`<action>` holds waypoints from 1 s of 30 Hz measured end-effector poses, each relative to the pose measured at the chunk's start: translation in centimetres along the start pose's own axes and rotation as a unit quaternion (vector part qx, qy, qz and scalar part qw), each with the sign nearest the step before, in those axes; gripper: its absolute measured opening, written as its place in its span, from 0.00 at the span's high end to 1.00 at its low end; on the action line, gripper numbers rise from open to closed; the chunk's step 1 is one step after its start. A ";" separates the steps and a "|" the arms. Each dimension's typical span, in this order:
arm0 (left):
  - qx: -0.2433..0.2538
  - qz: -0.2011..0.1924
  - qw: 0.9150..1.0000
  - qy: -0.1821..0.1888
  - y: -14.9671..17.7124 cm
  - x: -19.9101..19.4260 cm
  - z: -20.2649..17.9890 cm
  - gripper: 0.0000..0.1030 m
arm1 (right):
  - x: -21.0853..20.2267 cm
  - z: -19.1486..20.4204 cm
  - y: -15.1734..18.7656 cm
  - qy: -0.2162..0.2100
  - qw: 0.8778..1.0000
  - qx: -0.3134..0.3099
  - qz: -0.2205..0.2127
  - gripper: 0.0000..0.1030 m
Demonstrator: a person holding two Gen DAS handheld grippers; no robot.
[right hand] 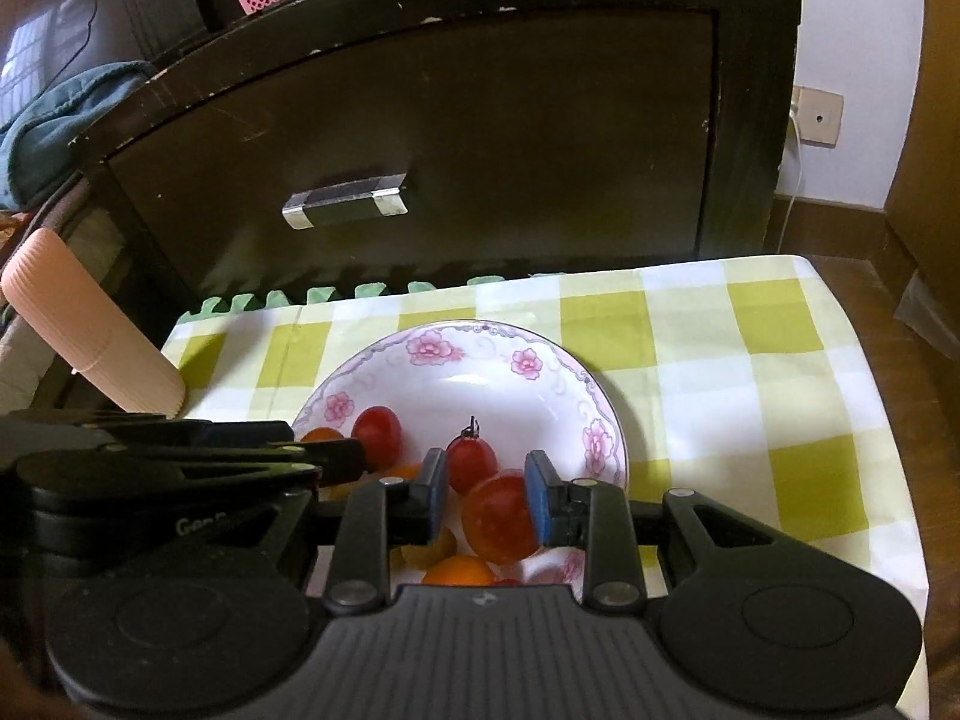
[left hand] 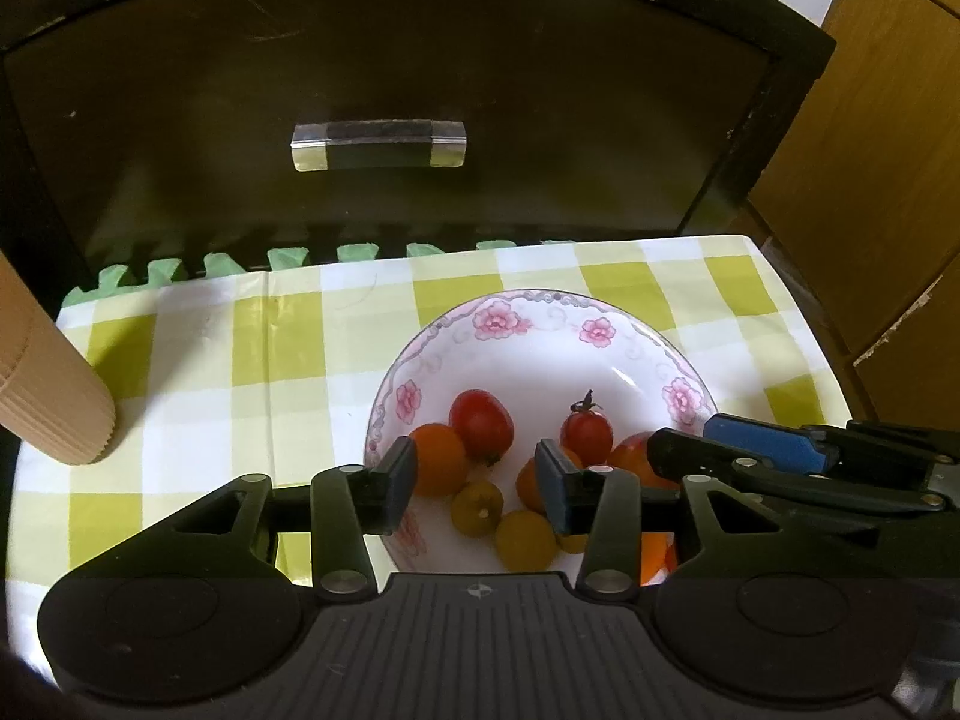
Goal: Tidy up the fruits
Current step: 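Lower both held fruits over the inside of the white bowl, then open both grippers to release the fruits into the bowl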
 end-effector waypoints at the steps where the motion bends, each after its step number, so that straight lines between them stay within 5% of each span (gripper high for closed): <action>1: 0.001 0.002 1.000 0.002 0.1 0.0 -0.1 0.46 | -0.1 0.0 0.1 0.002 1.000 0.002 0.000 0.73; 11: 0.010 0.000 1.000 0.007 1.1 -1.6 -0.9 0.38 | -2.2 -0.9 0.5 0.006 0.999 0.030 -0.020 0.71; 19: -0.002 -0.009 1.000 -0.017 2.6 -3.2 0.7 0.21 | -3.3 -0.4 3.1 0.025 0.999 0.031 0.001 0.70; 30: 0.008 -0.039 0.998 -0.052 5.6 -6.2 2.0 0.11 | -6.1 2.1 6.5 0.015 0.999 0.044 0.005 0.70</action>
Point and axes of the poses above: each gripper's, at about its wrist camera, not at the fingertips, and x roughly the way its jaws point, z to its left, y to its underside, the point moved 10 cm from there along x, roughly the way its jaws point, and after that the axes turned 13 degrees about -x, right-handed, at the moved point
